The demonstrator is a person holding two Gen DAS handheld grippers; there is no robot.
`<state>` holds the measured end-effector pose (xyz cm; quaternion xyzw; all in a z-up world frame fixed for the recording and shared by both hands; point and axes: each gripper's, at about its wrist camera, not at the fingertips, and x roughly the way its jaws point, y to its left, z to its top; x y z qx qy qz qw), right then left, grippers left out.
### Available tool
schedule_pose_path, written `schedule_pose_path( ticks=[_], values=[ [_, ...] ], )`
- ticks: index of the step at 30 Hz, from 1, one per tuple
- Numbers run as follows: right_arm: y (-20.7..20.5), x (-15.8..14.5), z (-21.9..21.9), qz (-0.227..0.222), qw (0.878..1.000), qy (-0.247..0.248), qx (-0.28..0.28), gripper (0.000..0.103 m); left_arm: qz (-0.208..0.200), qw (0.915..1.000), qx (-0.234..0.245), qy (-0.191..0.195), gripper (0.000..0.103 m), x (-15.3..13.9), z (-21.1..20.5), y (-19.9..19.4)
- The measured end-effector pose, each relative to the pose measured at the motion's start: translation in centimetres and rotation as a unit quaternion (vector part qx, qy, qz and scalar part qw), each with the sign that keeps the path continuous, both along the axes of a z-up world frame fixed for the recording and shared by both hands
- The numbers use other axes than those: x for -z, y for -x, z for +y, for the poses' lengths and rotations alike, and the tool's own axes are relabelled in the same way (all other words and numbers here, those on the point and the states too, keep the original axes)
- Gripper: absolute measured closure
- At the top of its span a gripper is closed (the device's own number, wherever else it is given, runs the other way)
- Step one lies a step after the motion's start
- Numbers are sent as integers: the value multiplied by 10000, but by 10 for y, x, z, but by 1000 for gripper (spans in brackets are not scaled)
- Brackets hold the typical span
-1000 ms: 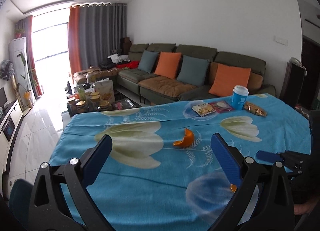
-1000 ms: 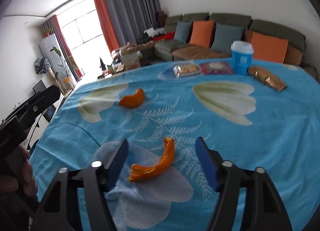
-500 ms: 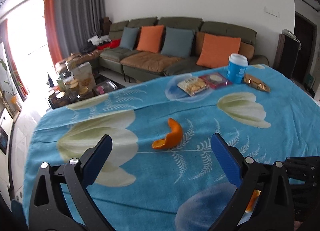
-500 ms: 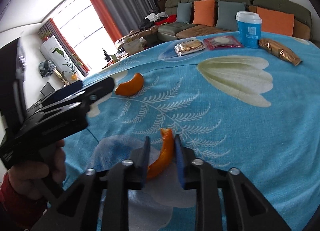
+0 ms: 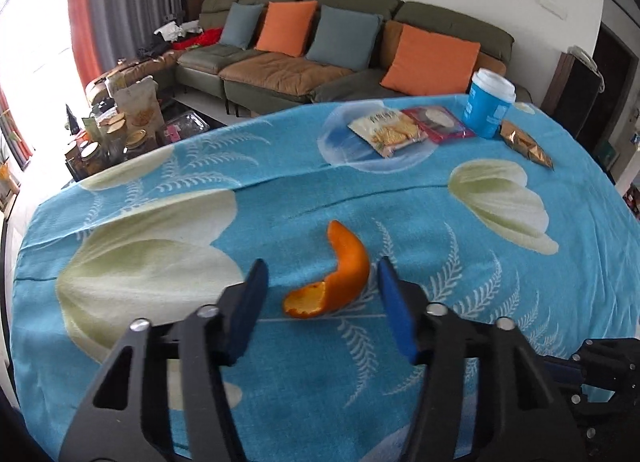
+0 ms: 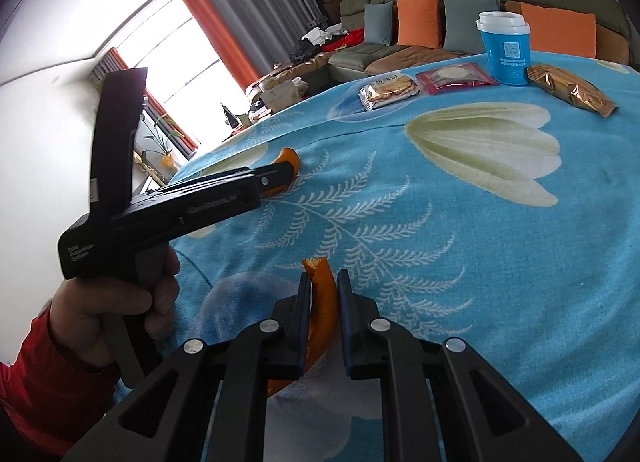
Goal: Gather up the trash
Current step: 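Grasp an orange peel with the right tool while the left tool grasps another peel, then carry both orange peels with both tools over the teal bin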
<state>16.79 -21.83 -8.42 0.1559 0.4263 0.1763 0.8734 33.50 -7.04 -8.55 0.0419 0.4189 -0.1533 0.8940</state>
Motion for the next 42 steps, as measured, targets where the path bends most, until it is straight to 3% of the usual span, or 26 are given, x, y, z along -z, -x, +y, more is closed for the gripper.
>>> schedule_pose_path(
  ticks=[1, 6, 9, 17, 30, 42],
  values=[
    [0, 0, 0, -6, 10000, 2, 3, 92, 22, 10000, 36, -21, 62, 1, -2, 1],
    [2, -2, 1, -89, 9999, 53, 13, 92, -17, 9999, 102, -24, 68, -1, -4, 2],
    [3, -3, 3, -137, 9999, 100, 10, 92, 30, 9999, 157, 39, 90, -2, -4, 5],
    [8, -8, 1, -293, 9994, 155, 116, 92, -34, 9997, 125, 228, 91, -9, 3, 29],
    [31, -23, 21, -495, 9982, 347, -55, 92, -461, 9942, -394, 893, 91, -39, 48, 143],
    [69, -66, 61, -1192, 9892, 700, -489, 92, -1023, 9865, -950, 859, 91, -62, 90, 235]
  ],
)
